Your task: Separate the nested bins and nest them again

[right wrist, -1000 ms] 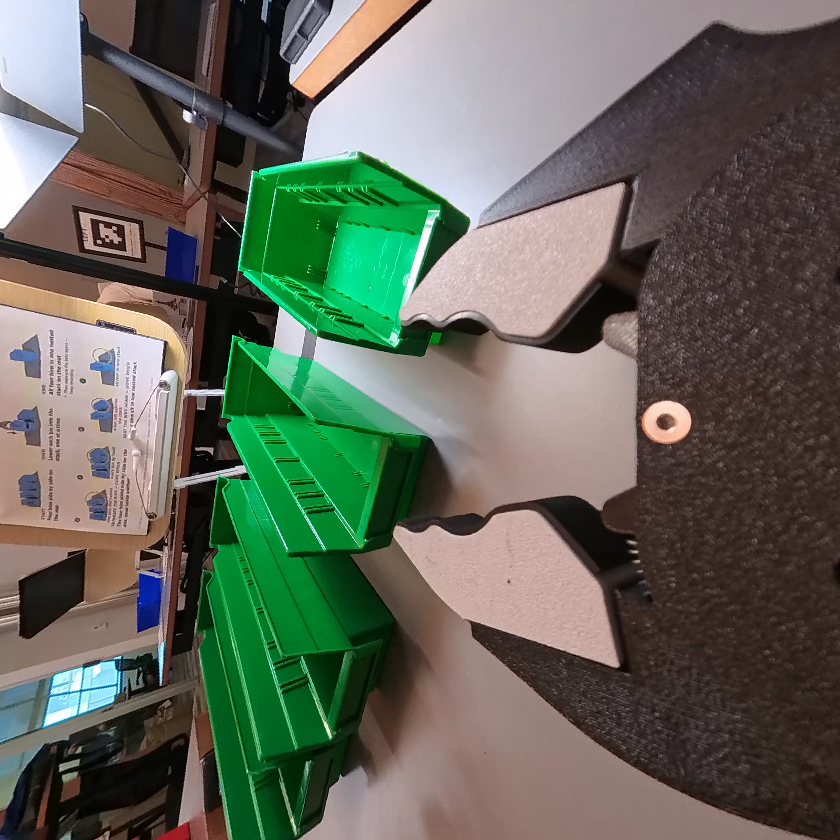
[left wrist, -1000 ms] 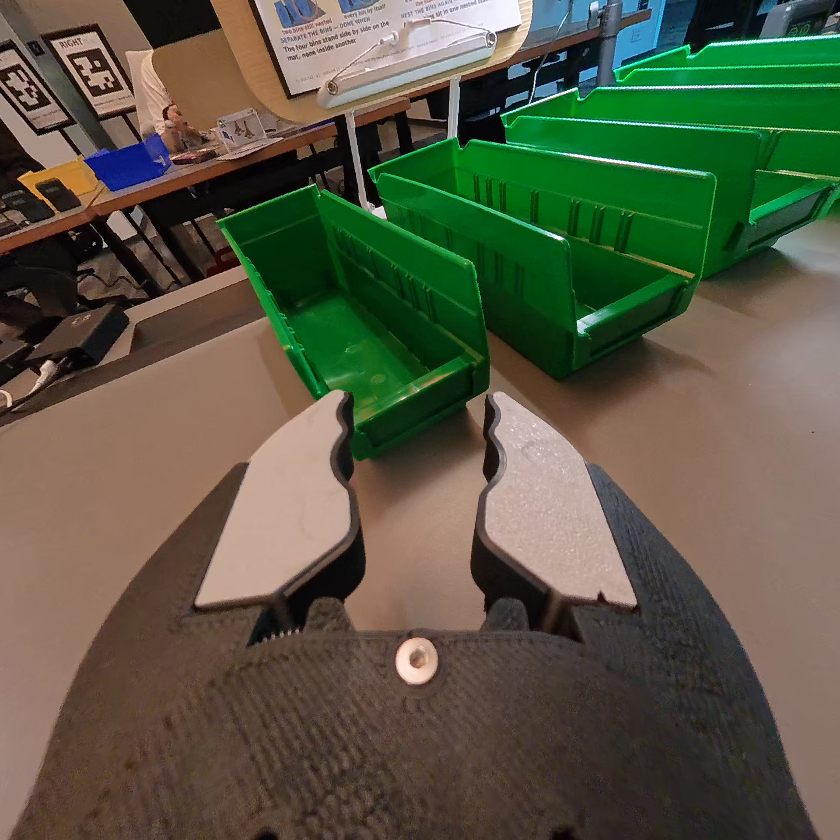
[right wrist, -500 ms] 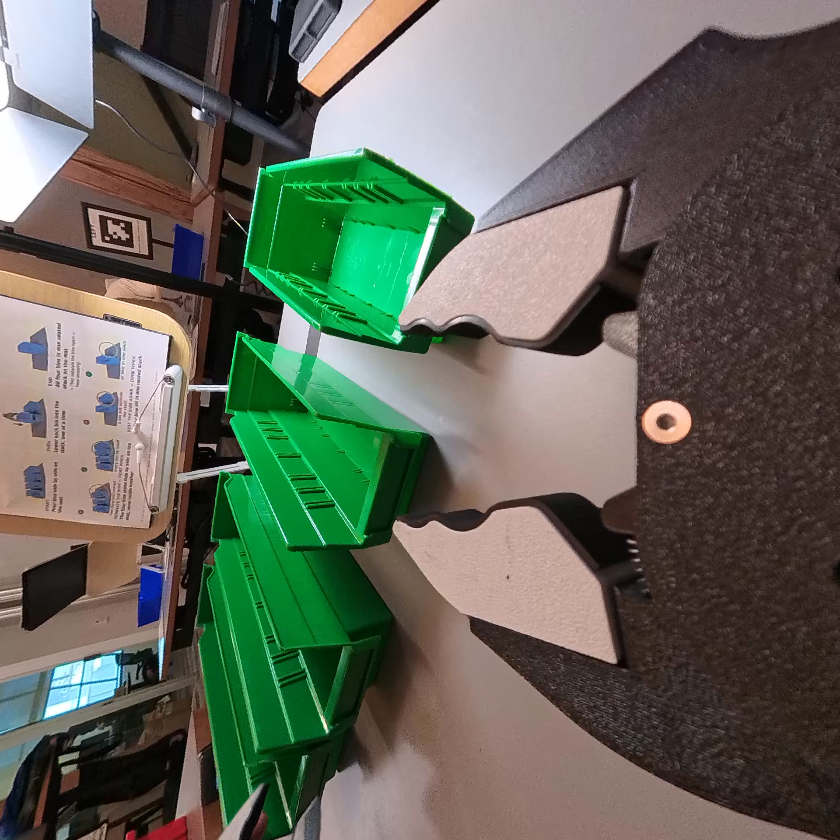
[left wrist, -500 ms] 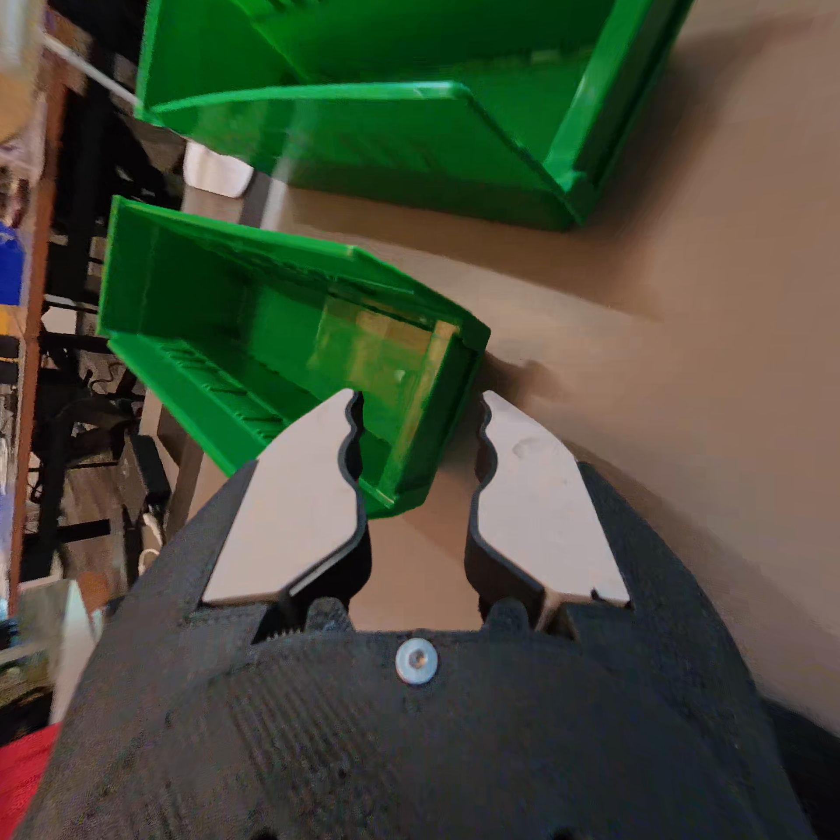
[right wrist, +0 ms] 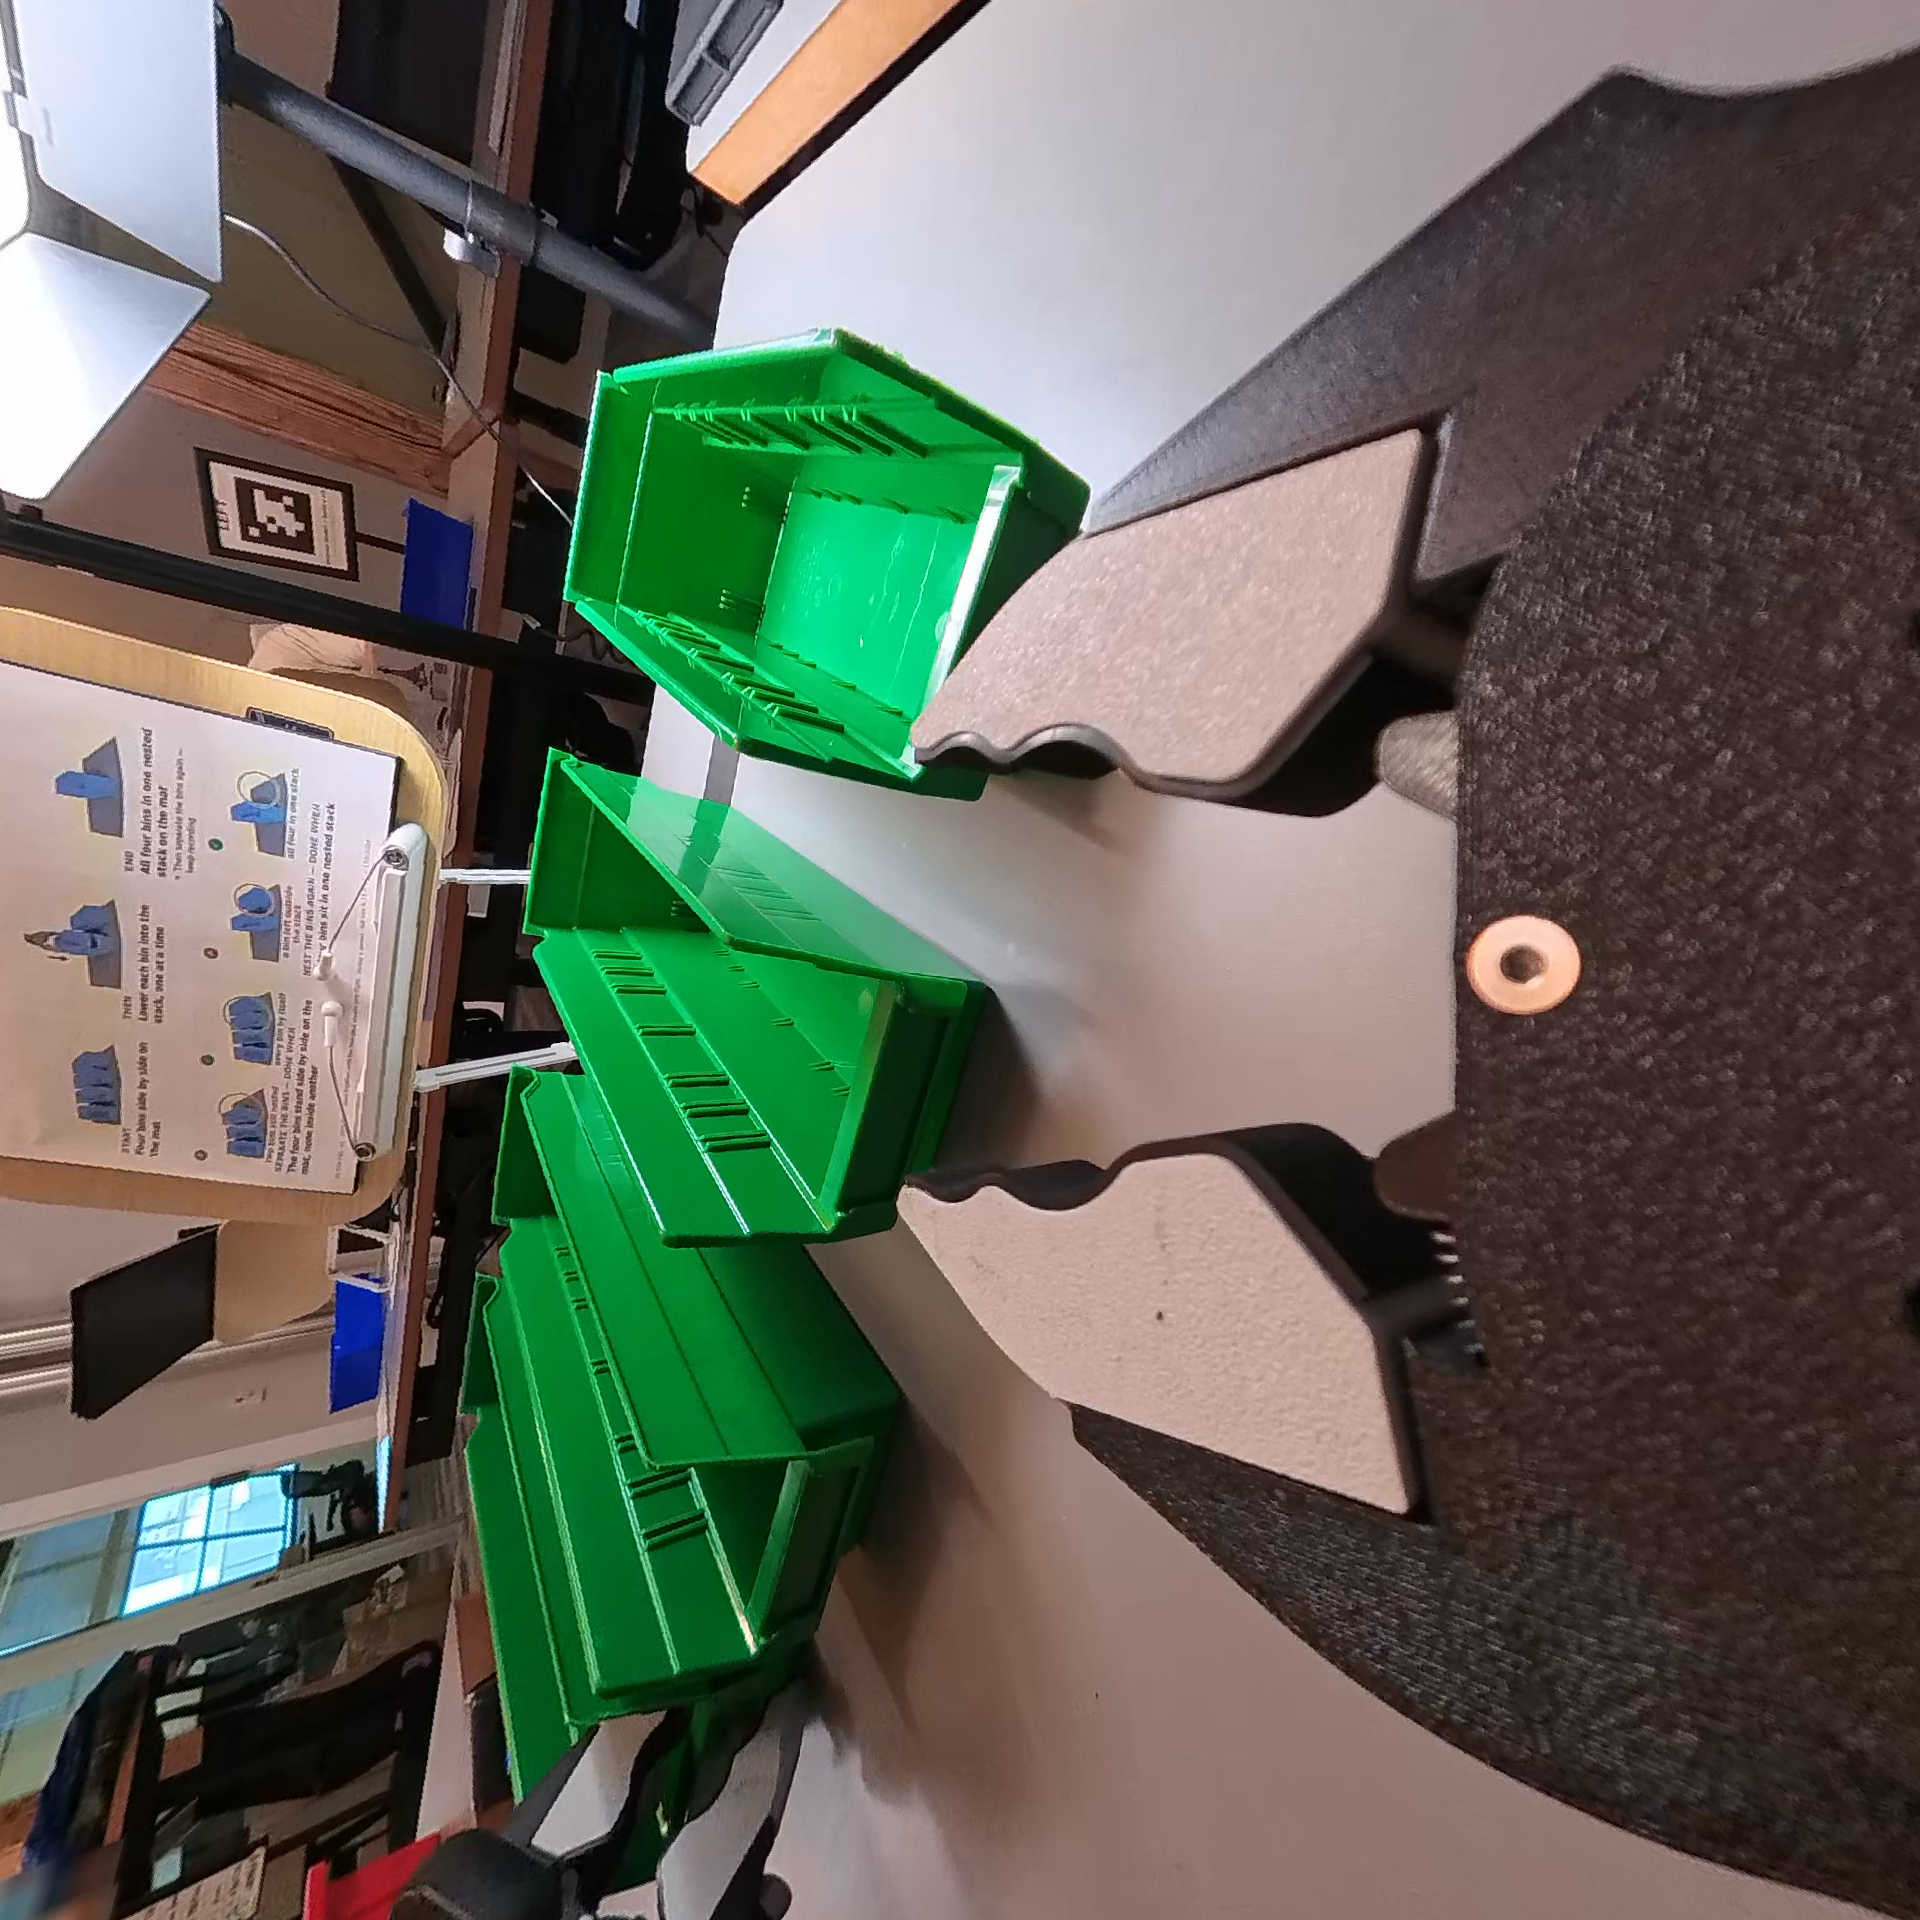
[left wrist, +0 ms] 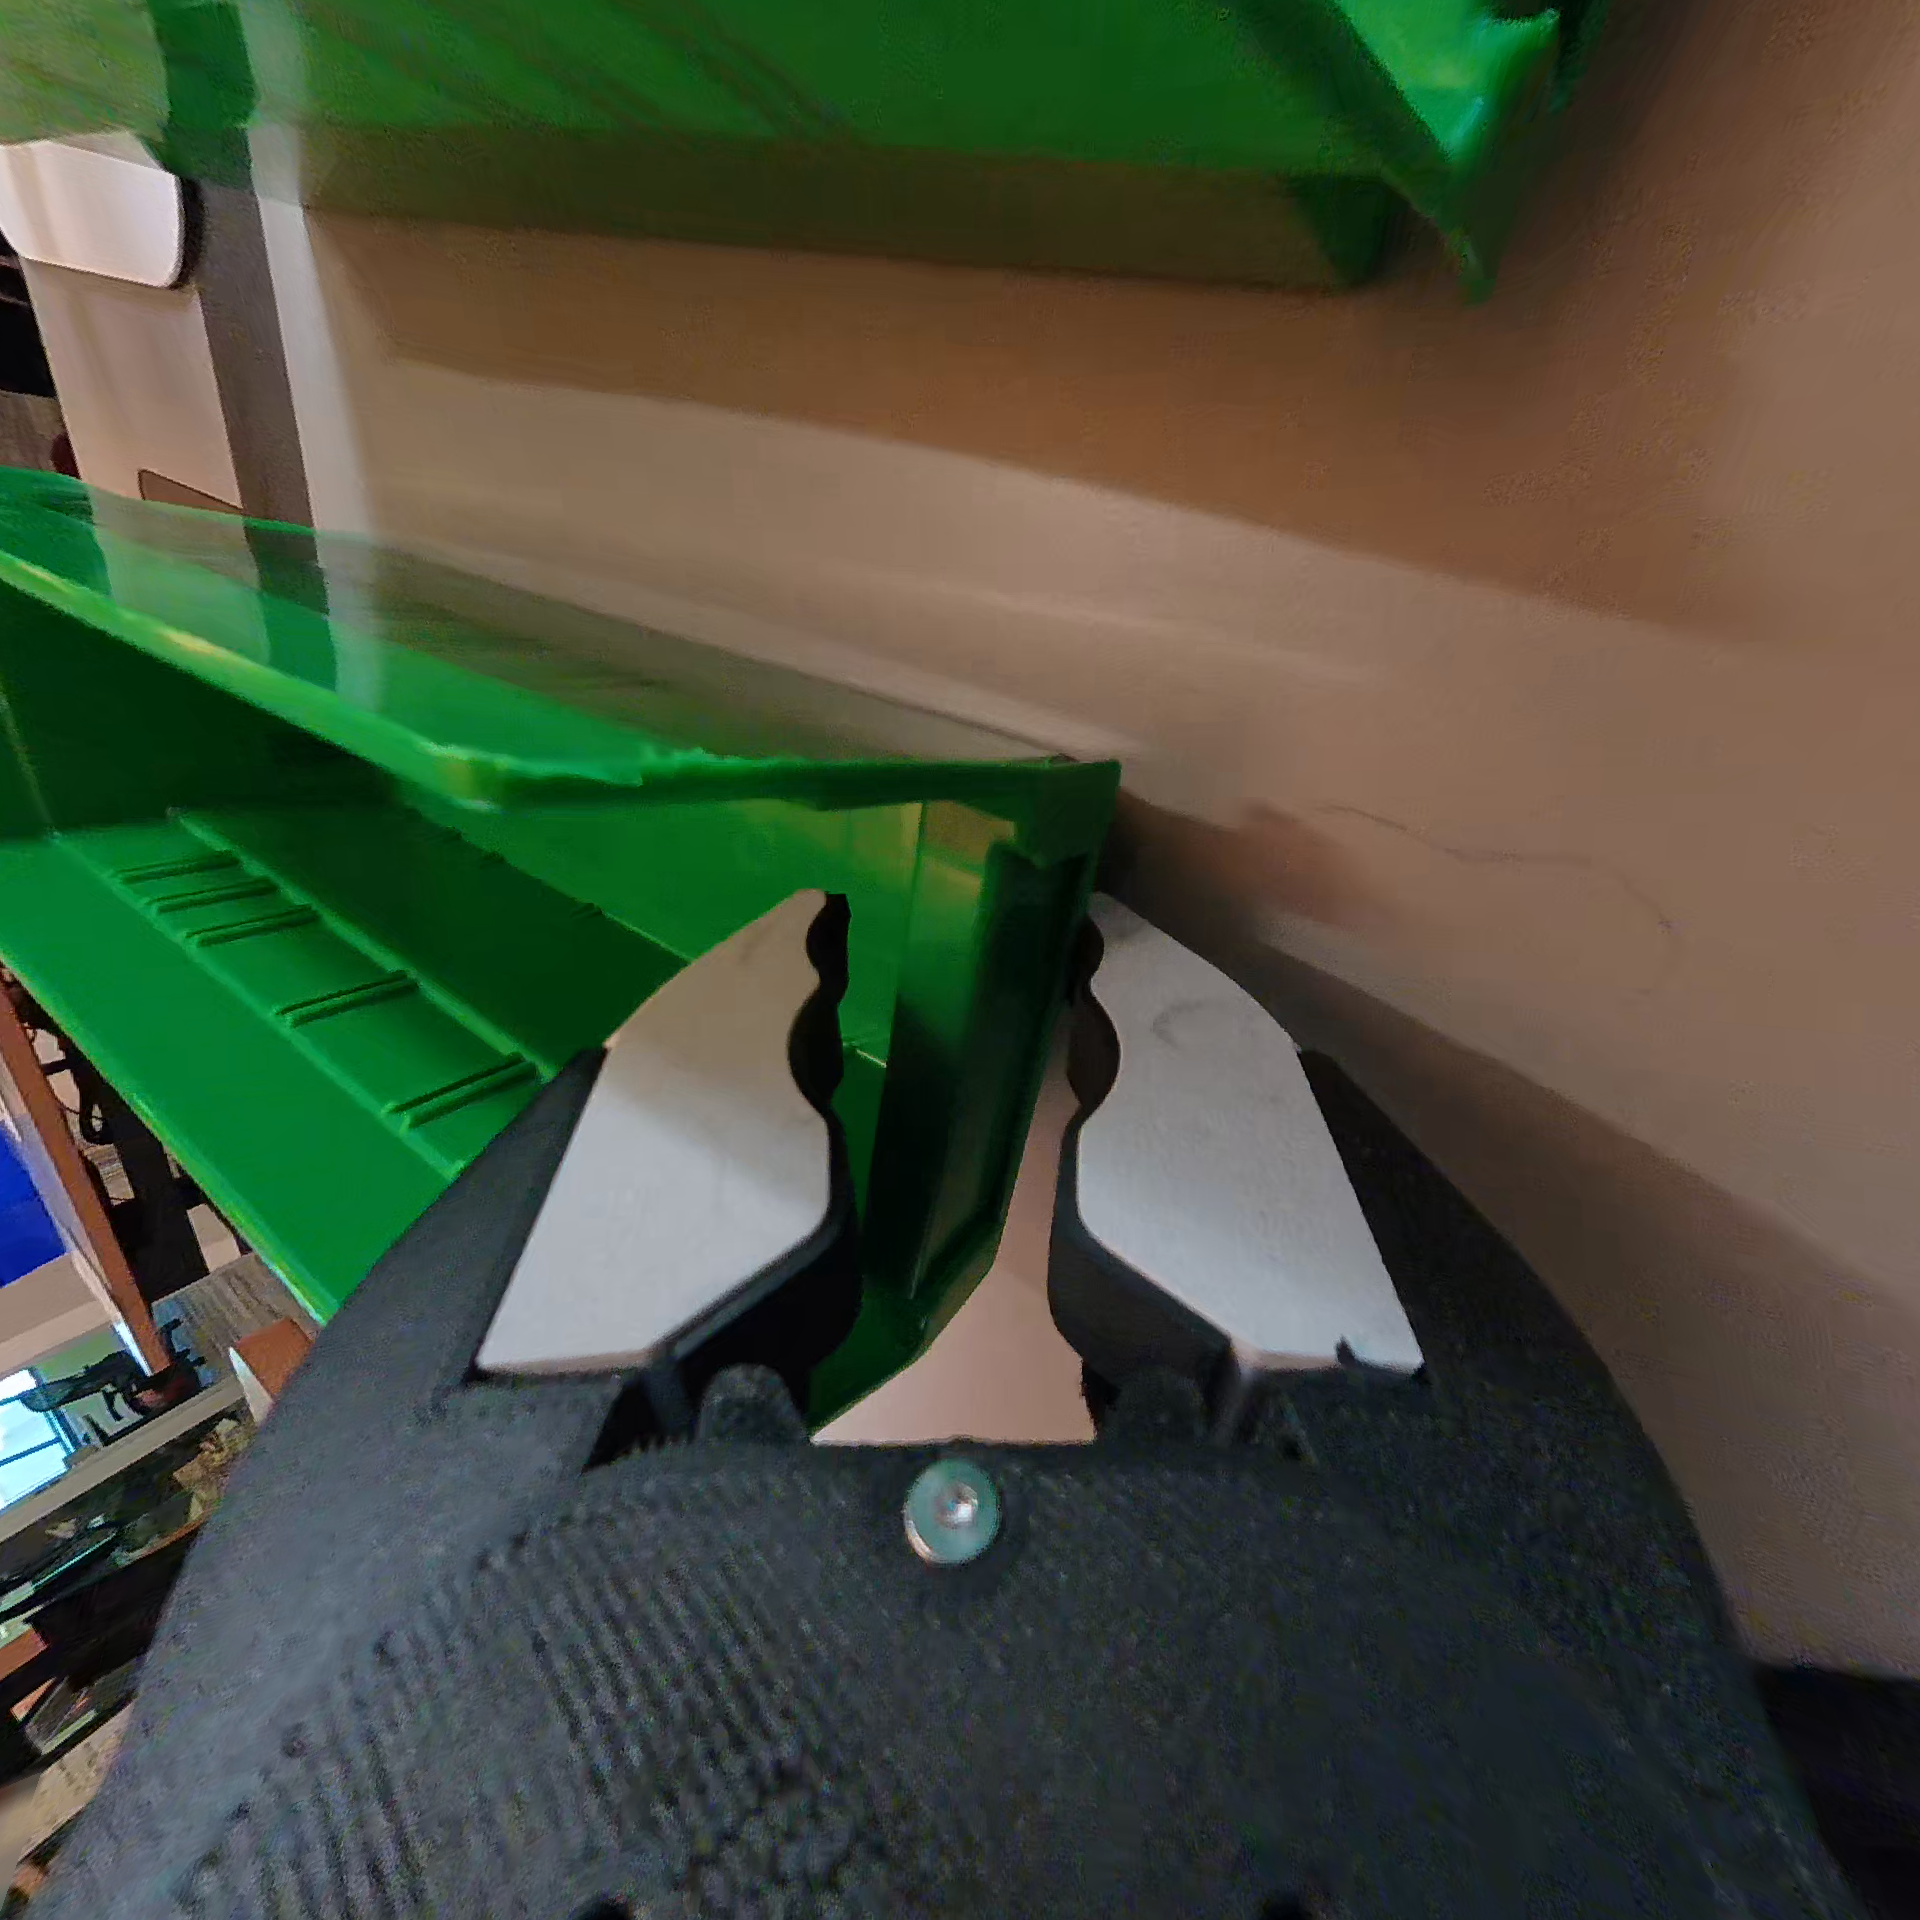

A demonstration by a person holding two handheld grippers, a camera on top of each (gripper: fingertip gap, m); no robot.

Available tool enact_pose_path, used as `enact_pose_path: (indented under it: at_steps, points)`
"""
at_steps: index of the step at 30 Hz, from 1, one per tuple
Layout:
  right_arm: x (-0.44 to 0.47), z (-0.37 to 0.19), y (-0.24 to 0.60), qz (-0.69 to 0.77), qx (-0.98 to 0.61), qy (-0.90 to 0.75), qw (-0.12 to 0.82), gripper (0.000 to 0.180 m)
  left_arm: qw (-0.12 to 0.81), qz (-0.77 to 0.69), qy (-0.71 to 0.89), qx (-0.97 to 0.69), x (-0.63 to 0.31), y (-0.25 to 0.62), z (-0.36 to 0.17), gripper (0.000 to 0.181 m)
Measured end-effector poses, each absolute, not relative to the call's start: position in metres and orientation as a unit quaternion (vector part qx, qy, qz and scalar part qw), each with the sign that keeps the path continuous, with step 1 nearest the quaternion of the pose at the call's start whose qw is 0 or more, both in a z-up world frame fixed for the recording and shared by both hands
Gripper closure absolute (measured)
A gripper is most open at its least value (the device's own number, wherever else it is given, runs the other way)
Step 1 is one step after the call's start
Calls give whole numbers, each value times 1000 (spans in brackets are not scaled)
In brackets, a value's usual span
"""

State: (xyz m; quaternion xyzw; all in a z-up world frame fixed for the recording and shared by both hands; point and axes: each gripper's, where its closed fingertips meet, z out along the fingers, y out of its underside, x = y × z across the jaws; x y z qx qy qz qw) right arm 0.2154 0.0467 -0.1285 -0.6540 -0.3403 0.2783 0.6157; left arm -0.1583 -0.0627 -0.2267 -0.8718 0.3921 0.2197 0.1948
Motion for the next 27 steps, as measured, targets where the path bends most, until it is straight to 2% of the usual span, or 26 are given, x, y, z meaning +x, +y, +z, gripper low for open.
enact_pose_path:
  at_steps: [5, 21, 27]
  points:
    - [214, -130, 46, 276, -655, -344, 614, 108, 194, 213, 396, -872, -158, -64, -229, 148]
    - [213, -131, 47, 274, -657, -347, 611, 114, 221, 246, 412, -849, -158, -62, -225, 151]
    - [213, -131, 46, 274, -656, -347, 611, 115, 244, 252, 409, -843, -154, -65, -206, 151]
